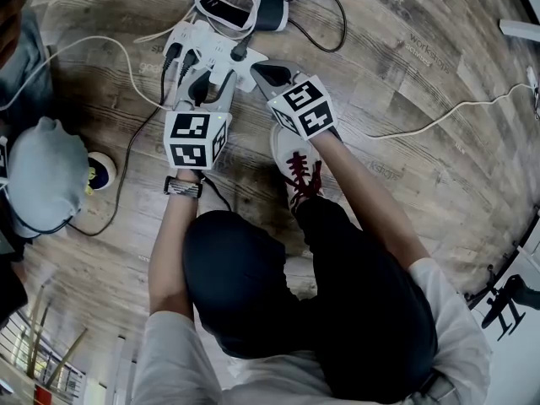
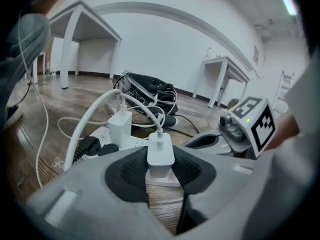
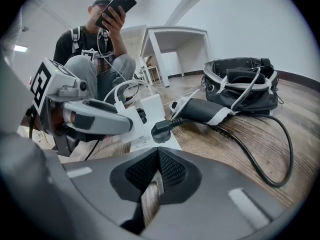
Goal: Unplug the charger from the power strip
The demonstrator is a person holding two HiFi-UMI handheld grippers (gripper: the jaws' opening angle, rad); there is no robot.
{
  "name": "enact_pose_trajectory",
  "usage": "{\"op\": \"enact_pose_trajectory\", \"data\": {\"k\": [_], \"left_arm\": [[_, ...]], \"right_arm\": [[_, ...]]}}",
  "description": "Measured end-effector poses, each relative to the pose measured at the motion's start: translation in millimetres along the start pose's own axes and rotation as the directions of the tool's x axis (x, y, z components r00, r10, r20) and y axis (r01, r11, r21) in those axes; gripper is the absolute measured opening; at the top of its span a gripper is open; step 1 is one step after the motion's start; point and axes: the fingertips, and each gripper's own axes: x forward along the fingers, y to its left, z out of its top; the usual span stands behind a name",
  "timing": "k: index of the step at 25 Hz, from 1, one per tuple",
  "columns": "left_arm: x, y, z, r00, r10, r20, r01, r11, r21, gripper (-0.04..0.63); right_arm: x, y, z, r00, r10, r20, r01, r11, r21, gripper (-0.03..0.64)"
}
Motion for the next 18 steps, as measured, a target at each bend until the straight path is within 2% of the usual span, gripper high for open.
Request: {"op": "enact_pose_trajectory", "data": {"k": [2,7,11,18], "left_arm": [[-2,-3,4,0.999,-0.035,0.021,0.036,0.998,-0.056,0.14],[1,-11,3,0.995,-0.094,0.017,0.096,0.99,-0.103,0.14],[4,-8,2,0.995,-0.098,0.027,0.101,0.983,-0.151,0.14],[8,-2,-2,0.995,-0.097,0.032,0.101,0.976,-0.191,0.14]], "right_arm": [[0,0,0,1.0,0.0,0.0,0.0,1.0,0.0,0.002],[0,0,0,1.0,0.004,0.001,-0.004,1.0,0.004,0.002],[0,0,1,1.0,0.008,0.003,-0.008,1.0,0.01,0.002],[0,-1,0,1.0,0.014,0.009,-0.014,1.0,0.017,0.002]]}}
